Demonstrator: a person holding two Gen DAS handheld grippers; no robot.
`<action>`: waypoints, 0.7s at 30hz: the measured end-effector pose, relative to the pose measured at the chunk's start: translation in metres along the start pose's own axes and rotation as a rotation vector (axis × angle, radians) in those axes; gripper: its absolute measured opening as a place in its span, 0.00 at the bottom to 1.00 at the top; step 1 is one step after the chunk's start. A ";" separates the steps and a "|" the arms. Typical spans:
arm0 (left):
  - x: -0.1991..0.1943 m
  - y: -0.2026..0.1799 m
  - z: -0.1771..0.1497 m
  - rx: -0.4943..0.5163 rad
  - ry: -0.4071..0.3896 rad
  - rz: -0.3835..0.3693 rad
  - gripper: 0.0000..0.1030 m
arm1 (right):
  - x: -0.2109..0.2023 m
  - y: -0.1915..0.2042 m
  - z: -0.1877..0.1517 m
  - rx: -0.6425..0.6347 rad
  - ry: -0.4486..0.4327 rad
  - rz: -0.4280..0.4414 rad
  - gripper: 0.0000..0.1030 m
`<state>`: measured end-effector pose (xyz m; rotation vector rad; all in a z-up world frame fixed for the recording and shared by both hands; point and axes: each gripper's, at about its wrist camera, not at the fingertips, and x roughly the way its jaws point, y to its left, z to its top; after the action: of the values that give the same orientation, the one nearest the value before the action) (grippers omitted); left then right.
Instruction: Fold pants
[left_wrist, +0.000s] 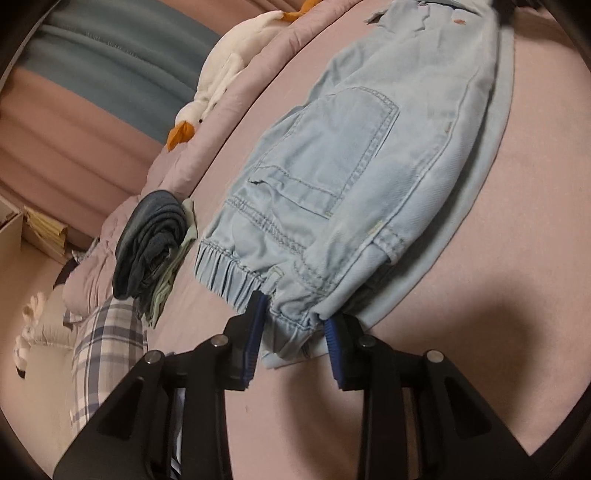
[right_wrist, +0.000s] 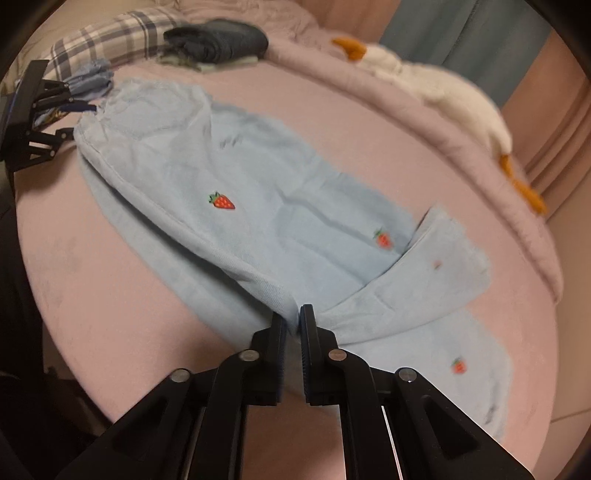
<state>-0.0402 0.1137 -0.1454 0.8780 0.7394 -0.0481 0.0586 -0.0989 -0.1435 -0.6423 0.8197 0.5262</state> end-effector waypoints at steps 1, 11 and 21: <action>-0.002 0.001 0.000 -0.024 0.006 -0.012 0.32 | 0.006 0.004 -0.005 0.008 0.018 0.003 0.12; -0.034 0.033 0.050 -0.476 -0.126 -0.332 0.73 | -0.016 -0.054 -0.017 0.390 -0.131 0.250 0.46; 0.023 -0.053 0.135 -0.515 0.007 -0.505 0.74 | 0.030 -0.060 0.004 0.446 0.005 0.238 0.47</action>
<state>0.0359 -0.0114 -0.1403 0.1884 0.9125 -0.2894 0.1172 -0.1320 -0.1466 -0.1355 0.9858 0.5334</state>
